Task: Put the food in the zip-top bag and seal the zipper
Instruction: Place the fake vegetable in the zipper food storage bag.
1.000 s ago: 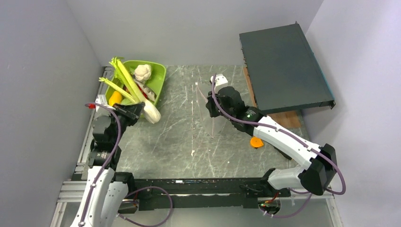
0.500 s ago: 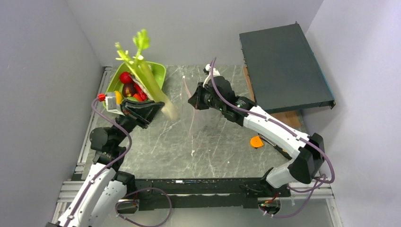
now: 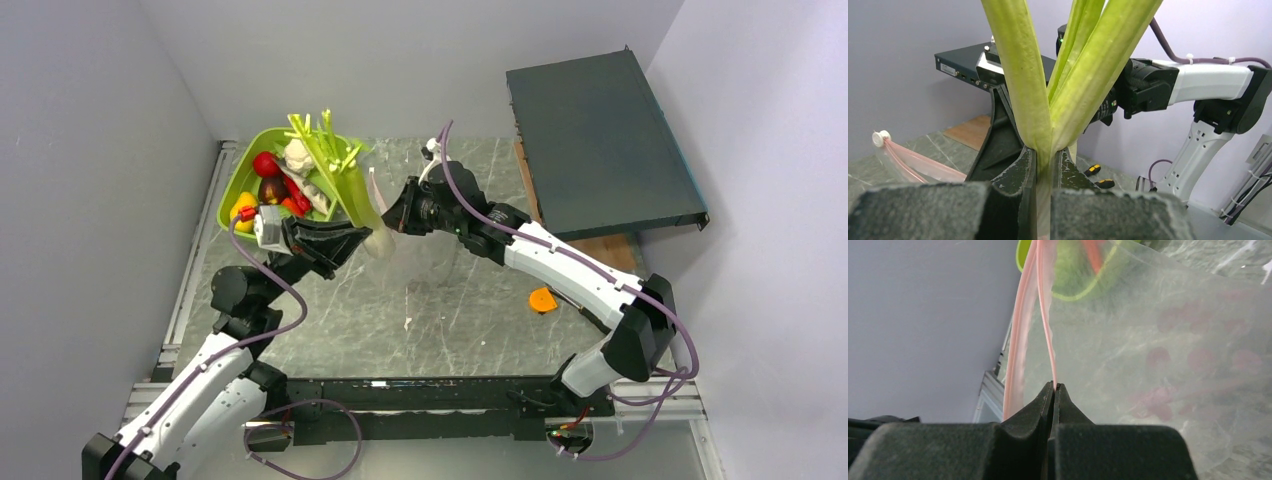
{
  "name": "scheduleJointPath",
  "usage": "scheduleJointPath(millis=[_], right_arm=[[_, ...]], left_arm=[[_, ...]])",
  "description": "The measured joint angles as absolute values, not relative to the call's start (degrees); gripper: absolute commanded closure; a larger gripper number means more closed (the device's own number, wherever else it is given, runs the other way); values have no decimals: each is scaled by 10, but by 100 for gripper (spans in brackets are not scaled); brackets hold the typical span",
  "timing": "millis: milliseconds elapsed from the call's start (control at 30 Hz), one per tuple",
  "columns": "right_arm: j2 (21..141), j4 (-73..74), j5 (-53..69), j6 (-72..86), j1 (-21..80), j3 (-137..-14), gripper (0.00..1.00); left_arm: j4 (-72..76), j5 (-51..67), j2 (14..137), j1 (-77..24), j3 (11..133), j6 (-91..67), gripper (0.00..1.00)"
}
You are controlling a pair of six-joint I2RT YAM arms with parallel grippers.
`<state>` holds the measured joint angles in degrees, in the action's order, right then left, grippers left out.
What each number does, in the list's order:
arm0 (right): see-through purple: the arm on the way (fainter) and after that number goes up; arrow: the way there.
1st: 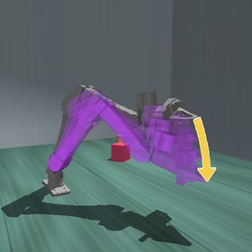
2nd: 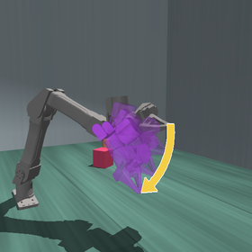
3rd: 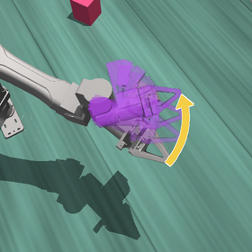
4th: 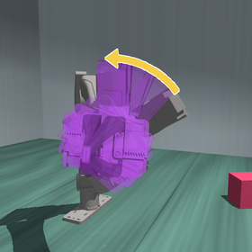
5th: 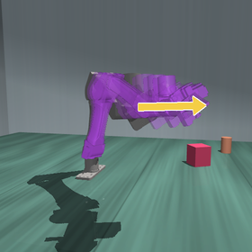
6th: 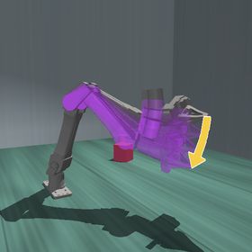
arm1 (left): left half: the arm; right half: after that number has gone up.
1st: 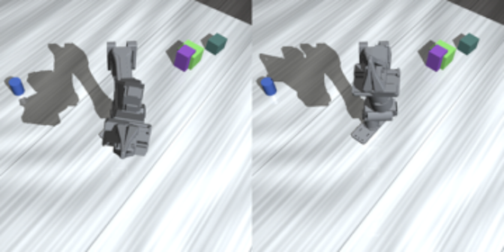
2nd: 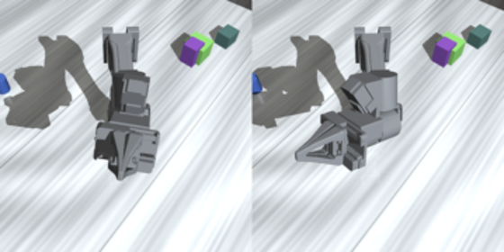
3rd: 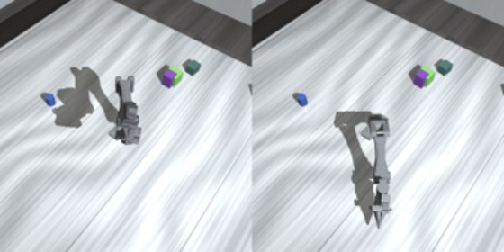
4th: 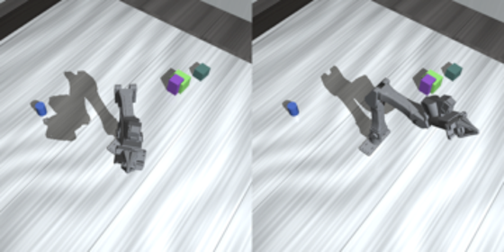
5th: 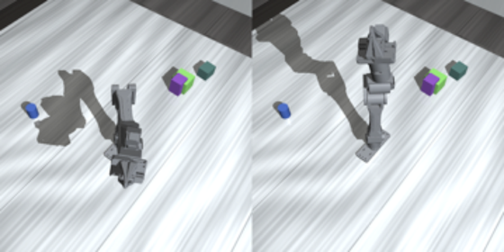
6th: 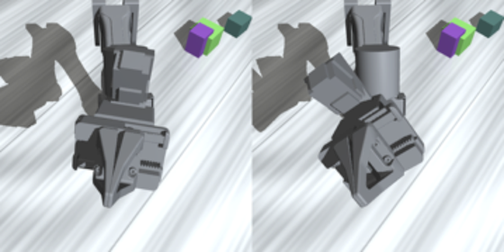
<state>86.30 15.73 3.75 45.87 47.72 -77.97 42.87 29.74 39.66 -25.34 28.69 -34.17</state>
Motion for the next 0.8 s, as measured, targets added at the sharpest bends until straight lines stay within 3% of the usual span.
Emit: scheduleJointPath(millis=[367, 800], right_arm=[[863, 131, 81, 498, 477, -780, 100], [853, 116, 141, 496, 463, -771, 100]], left_arm=[[446, 281, 387, -262, 252, -275, 100], [367, 245, 278, -262, 214, -215, 100]])
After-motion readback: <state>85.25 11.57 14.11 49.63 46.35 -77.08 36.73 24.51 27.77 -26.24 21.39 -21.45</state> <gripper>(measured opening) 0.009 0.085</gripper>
